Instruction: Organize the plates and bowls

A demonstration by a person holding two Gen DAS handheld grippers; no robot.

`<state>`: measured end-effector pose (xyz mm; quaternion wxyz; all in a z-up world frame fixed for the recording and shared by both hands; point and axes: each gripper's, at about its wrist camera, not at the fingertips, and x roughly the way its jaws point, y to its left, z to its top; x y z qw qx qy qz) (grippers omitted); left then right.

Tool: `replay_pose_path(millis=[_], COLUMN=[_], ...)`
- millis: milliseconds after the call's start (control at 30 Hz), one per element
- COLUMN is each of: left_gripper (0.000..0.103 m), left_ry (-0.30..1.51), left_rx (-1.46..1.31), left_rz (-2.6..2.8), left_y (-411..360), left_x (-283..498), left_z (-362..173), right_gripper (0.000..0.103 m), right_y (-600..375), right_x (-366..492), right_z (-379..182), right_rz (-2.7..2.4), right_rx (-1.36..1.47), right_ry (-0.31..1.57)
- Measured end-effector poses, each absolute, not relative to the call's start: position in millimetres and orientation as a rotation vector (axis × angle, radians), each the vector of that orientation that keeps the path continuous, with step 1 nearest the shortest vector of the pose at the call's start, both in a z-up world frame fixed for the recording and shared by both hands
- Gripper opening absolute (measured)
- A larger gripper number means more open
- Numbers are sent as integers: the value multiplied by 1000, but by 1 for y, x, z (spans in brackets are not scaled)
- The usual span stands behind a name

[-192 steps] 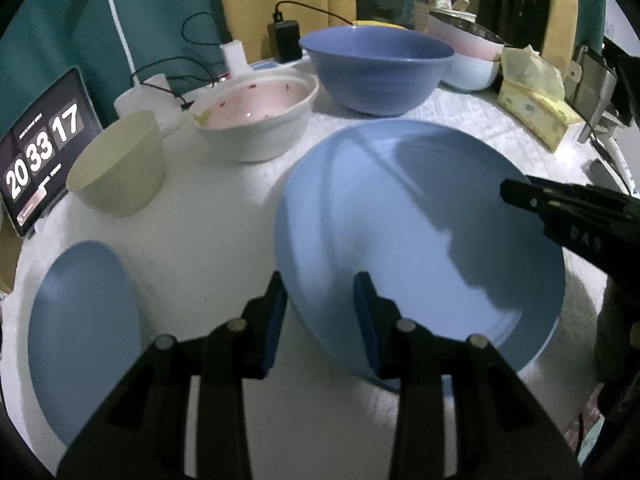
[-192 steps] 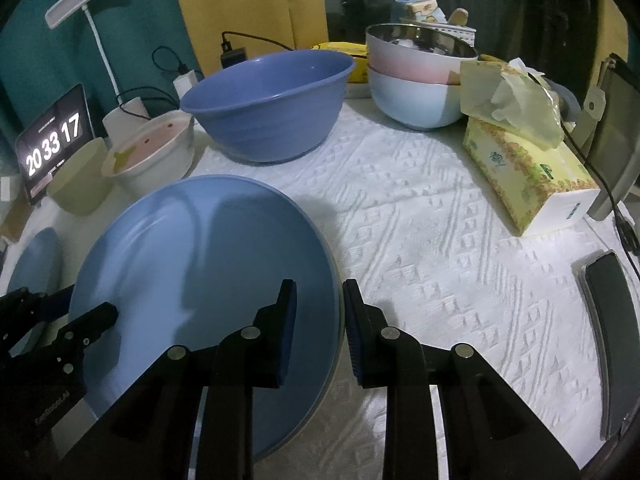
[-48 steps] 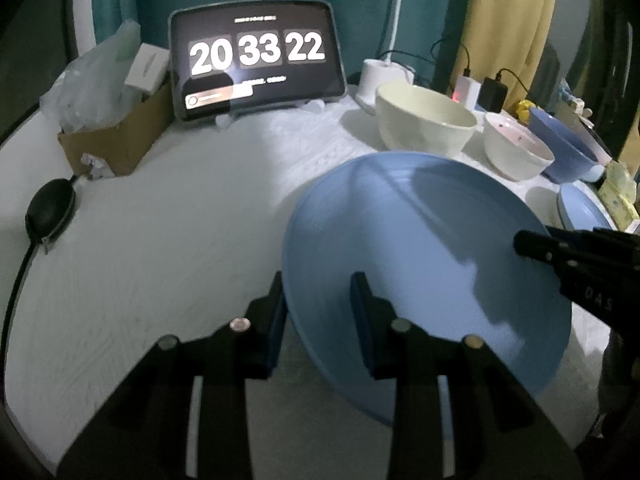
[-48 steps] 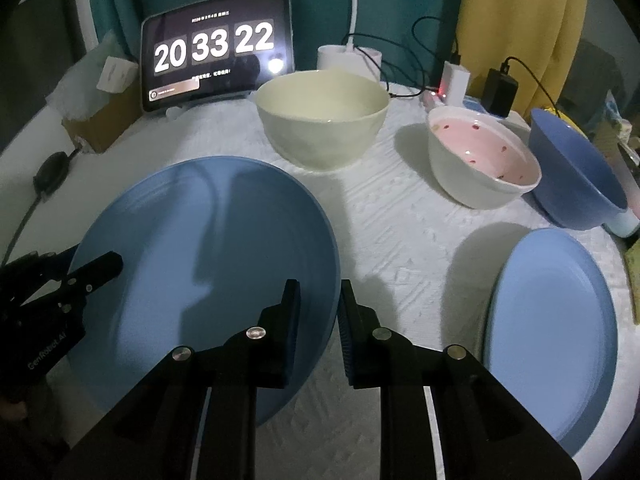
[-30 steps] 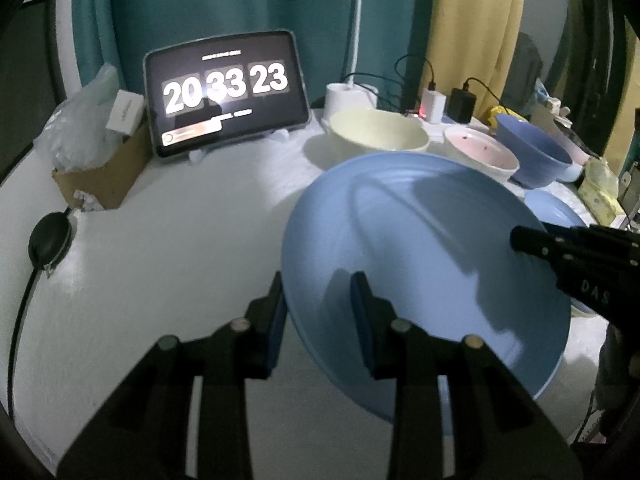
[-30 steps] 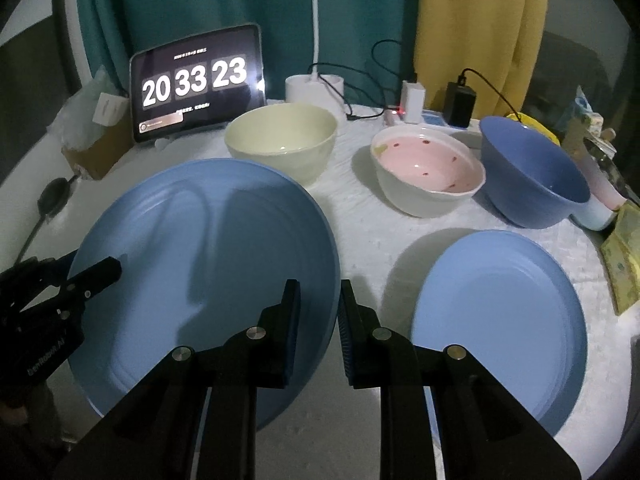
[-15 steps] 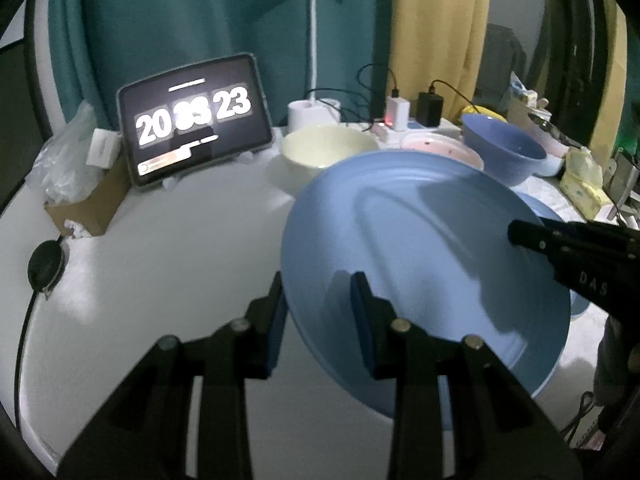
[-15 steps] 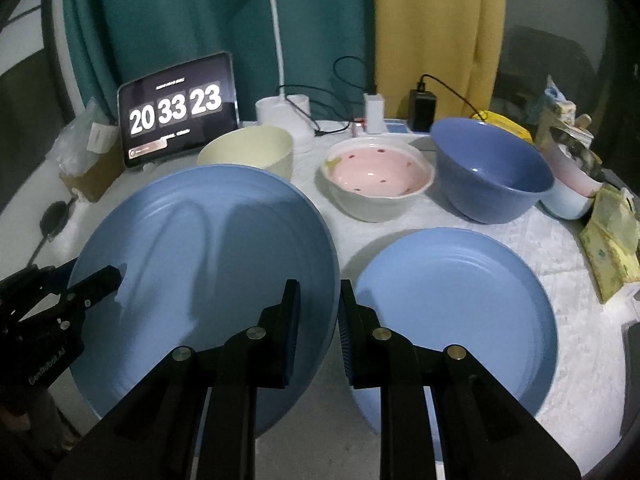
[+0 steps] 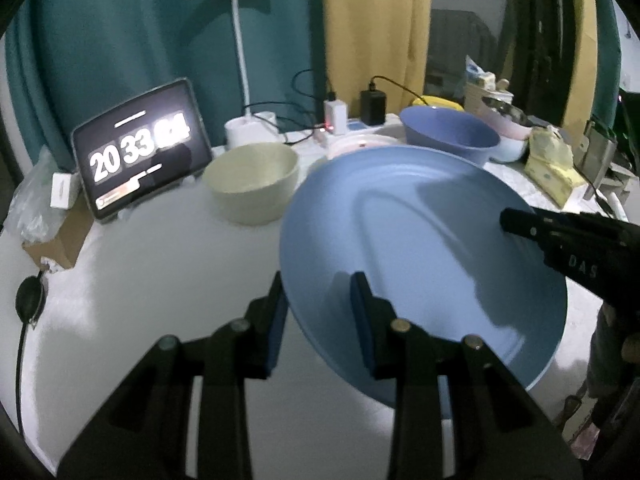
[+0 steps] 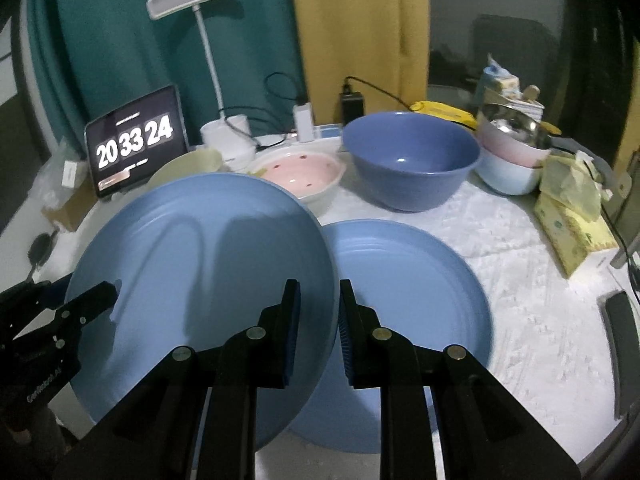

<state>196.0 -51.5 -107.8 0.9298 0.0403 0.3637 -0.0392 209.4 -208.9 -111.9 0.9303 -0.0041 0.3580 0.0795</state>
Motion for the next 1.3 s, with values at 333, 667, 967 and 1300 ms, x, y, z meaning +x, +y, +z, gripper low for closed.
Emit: replay_pose_path(millis=[333,667,967,1300], left_gripper=[32,32,32,33], left_ry=[757,789,822,856], left_rx=[121,156,163,161], left_rz=[-104,-136,-155,-171], left_y=[-87,-123,-145,-155], left_x=[202,217,231,242], left_z=[-108,-119,-134,-147], right_gripper=[20,20,20,20], right_y=[-247,-283,-305,-316], right_x=[209,218,227,235], right_z=[-112,-122,-135,-143], right_rz=[145,115,97,81], right_rx=[31,69,80,85], right_ry=[726,746,780,800])
